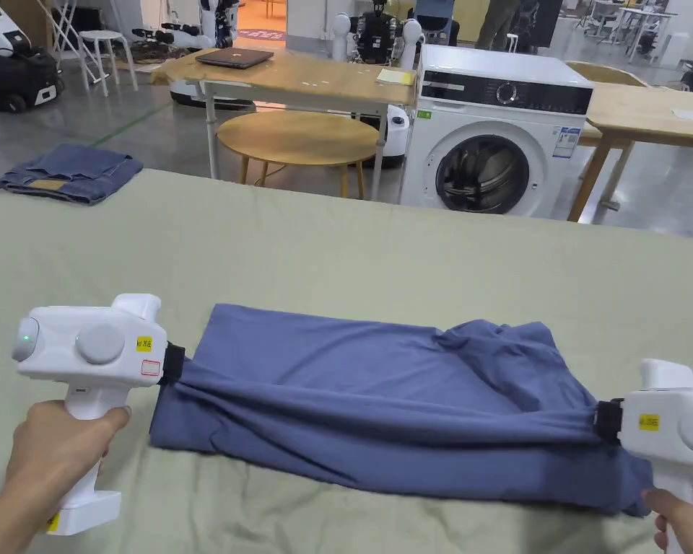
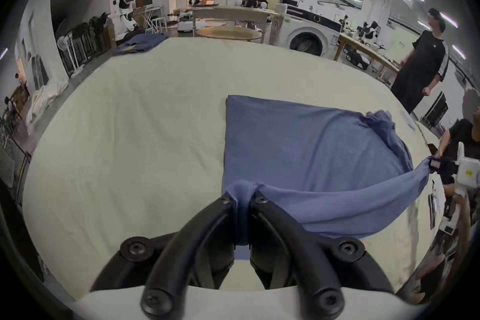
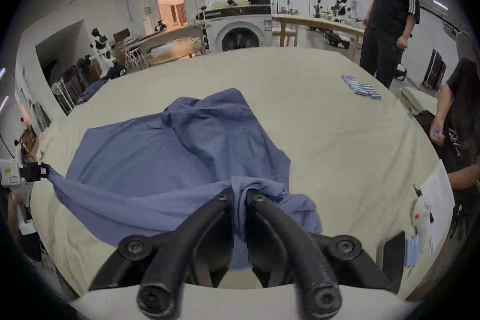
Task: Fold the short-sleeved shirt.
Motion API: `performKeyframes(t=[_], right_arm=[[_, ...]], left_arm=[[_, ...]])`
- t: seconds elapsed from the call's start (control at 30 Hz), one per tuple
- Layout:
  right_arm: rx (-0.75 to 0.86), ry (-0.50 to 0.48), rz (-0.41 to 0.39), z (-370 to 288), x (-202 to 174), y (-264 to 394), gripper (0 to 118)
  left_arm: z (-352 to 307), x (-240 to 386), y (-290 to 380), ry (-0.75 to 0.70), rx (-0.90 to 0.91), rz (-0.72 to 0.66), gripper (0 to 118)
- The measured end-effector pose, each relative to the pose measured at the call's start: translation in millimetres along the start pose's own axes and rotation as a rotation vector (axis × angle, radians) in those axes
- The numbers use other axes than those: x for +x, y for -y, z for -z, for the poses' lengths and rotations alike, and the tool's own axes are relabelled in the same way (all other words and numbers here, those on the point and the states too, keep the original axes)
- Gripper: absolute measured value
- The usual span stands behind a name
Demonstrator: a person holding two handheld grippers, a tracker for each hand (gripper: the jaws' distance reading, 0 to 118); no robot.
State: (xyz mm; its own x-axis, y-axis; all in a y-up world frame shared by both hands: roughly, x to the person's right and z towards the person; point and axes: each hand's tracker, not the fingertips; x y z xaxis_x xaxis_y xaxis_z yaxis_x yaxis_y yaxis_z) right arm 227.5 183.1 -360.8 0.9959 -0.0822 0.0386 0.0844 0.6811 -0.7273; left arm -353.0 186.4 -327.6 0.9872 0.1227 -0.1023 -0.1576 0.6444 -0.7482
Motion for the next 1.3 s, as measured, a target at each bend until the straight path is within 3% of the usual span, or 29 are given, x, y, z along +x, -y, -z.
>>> performKeyframes(t=[0.23,0.4,0.5,0.53,0.67,0.73,0.8,0.83,0.9,0.93,1.13,1.3], right_arm=[[-0.09,0.01,-0.034,66.6,0.2,-11.2,9],[-0.087,0.055,-0.052,70.9,-3.9,-9.5,28],[0.025,0.078,-0.07,50.2,-10.9,-7.6,48],[0.055,0.075,-0.084,41.1,-14.1,-6.9,53],[0.242,0.047,-0.115,-6.3,-37.2,5.8,53],[0.341,0.037,-0.124,-30.1,-52.7,16.0,50],[0.437,0.04,-0.146,-51.7,-70.1,28.4,36],[0.473,0.05,-0.167,-59.0,-79.9,32.7,15],[0.522,0.047,-0.169,-74.0,-96.2,42.7,6],[0.524,0.035,-0.169,-79.0,-101.4,45.9,0],[0.533,-0.037,-0.16,-94.5,-123.2,63.9,0],[0.504,-0.064,-0.154,-92.6,-125.1,75.4,0]], left_arm=[[57.0,-3.7,-6.3,-0.017,-0.122,-0.033,2],[74.7,-7.3,-11.8,-0.02,-0.13,-0.023,8],[56.4,2.1,-8.6,-0.01,-0.076,0.001,35],[50.2,5.7,-7.8,-0.001,-0.046,0.01,39],[9.4,25.0,6.4,0.049,0.11,0.058,39],[-4.9,29.8,15.4,0.065,0.204,0.057,39],[-25.6,40.3,28.9,0.068,0.324,0.066,39],[-36.7,46.8,36.0,0.049,0.369,0.065,33],[-55.4,57.5,48.9,0.021,0.451,0.093,4],[-61.4,62.1,53.1,0.004,0.466,0.11,0],[-90.2,66.3,76.9,-0.004,0.456,0.127,0],[-75.9,31.8,76.6,0.0,0.286,0.074,0]])
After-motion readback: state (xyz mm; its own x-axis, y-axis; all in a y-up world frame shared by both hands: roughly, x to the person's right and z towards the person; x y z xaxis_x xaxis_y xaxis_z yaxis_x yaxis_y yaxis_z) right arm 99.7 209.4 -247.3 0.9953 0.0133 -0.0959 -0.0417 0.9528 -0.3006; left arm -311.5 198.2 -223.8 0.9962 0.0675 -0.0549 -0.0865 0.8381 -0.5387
